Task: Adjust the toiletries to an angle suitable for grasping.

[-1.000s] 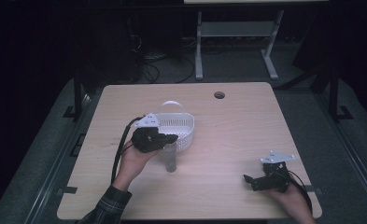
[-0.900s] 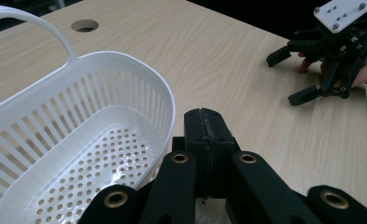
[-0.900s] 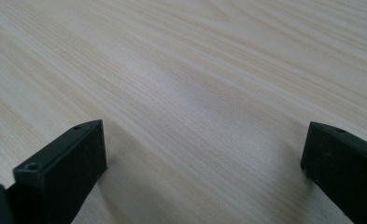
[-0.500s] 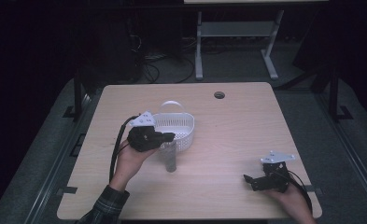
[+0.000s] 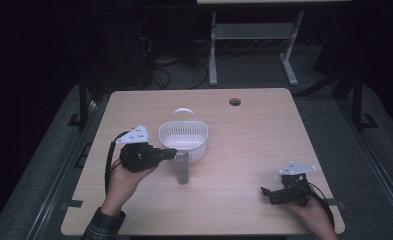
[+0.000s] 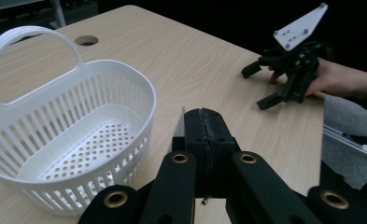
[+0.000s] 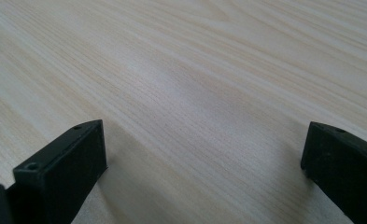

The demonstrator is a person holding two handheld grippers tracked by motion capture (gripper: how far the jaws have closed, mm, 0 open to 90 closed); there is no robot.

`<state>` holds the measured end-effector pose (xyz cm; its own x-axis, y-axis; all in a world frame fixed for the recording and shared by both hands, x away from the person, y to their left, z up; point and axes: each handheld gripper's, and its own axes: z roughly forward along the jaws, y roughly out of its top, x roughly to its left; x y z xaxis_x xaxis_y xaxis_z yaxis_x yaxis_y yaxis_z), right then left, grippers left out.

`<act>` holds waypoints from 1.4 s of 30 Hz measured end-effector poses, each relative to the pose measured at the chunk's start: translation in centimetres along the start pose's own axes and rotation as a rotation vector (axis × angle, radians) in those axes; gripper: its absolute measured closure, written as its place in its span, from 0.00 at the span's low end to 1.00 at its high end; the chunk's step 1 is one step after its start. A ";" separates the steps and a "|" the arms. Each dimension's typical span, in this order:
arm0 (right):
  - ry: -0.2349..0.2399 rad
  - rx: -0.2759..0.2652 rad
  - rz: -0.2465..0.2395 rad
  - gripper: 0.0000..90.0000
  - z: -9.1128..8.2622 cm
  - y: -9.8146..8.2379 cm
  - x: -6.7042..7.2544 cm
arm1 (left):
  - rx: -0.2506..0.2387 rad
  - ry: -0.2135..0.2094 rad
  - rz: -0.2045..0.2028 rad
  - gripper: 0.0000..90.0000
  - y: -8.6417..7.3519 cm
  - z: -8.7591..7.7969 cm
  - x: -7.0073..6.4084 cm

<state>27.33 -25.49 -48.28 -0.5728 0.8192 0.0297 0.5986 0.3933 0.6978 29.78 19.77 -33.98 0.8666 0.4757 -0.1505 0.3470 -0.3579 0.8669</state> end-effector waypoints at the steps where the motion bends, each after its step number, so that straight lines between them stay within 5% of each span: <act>1: 0.000 0.000 0.000 0.00 0.0 0.0 0.0 | 0.000 0.000 0.000 1.00 0.0 0.0 0.0; 11: 0.000 0.000 0.001 0.00 0.0 0.0 0.0 | 0.044 -0.005 -0.010 1.00 -1.7 0.1 -0.9; 25: 0.001 0.000 0.002 0.00 0.0 0.0 0.0 | 0.088 0.053 -0.010 1.00 -2.5 0.4 -0.1; 42: 0.000 0.000 0.001 0.00 0.0 0.0 0.0 | 0.087 0.110 -0.031 1.00 -3.0 0.2 1.4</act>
<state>27.30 -25.50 -48.28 -0.5717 0.8199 0.0303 0.5995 0.3923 0.6976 30.03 21.33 -36.90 0.8121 0.5711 -0.1199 0.4071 -0.4075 0.8174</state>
